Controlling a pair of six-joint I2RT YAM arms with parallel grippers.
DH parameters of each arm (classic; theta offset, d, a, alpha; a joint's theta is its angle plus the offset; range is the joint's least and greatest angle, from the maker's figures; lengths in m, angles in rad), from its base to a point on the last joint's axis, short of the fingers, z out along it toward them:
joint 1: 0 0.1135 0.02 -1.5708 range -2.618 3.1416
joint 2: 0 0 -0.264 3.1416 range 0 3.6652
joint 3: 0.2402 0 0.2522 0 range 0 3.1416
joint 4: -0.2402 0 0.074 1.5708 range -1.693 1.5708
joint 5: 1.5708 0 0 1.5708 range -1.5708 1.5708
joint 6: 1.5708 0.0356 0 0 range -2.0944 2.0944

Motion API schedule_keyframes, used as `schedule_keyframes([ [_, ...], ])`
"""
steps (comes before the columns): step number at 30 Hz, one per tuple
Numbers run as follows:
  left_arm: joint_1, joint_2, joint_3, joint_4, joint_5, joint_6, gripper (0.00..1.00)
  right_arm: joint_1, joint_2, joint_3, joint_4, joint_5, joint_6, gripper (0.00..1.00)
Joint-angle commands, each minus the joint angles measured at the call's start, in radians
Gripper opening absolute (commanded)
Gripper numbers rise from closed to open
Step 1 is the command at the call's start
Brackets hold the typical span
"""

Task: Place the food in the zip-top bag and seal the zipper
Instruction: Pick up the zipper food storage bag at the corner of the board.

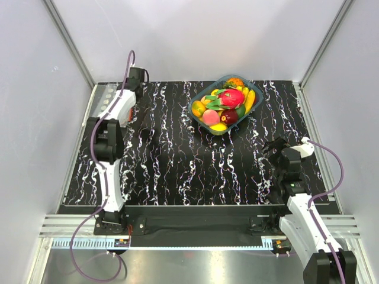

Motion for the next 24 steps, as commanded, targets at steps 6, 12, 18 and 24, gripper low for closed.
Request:
schedule_keyframes([
  [6, -0.064, -0.339, -0.304, 0.128, 0.146, -0.234, 0.0, -0.002, 0.003, 0.014, 0.04, -0.03, -0.019, 1.0],
  [12, -0.186, -0.659, -0.669, 0.264, 0.187, -0.373, 0.0, 0.0, -0.008, 0.019, 0.049, -0.092, -0.042, 0.99],
  [18, -0.286, -0.932, -1.029, 0.432, 0.27, -0.487, 0.0, 0.001, -0.006, 0.026, 0.092, -0.263, -0.092, 0.98],
  [24, -0.36, -1.15, -1.236, 0.461, 0.261, -0.519, 0.0, 0.001, 0.008, 0.035, 0.187, -0.479, -0.106, 0.91],
])
